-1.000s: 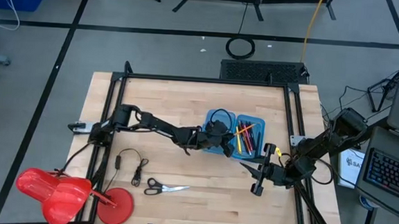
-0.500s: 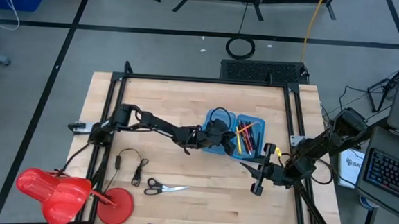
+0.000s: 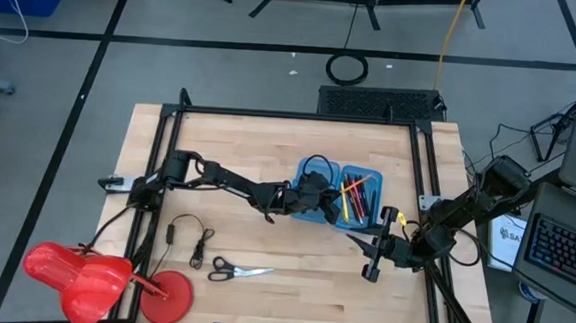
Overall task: Pick & place school supplies into a supply box
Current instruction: Put the orange pencil into the blue supply box
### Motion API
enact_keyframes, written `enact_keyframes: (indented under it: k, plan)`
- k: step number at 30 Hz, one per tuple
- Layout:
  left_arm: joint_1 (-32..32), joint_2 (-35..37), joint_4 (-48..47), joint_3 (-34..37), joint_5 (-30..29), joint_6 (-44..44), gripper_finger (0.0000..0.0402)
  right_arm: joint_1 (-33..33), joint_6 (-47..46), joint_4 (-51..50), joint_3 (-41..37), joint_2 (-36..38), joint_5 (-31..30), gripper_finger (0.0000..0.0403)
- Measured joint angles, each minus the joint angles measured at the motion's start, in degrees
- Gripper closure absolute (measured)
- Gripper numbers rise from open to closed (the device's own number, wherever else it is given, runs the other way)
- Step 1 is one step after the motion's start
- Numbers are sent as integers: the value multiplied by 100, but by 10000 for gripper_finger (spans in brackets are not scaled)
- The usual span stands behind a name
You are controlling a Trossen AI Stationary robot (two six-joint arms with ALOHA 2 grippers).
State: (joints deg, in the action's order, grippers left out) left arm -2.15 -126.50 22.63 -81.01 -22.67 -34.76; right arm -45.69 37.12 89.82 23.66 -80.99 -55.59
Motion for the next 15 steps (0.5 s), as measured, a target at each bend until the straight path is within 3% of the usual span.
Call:
enact_keyframes:
  k: [15]
  plan:
    - [-137,0,114,2,-253,-46,384,2,-2,-4,0,0,2,351]
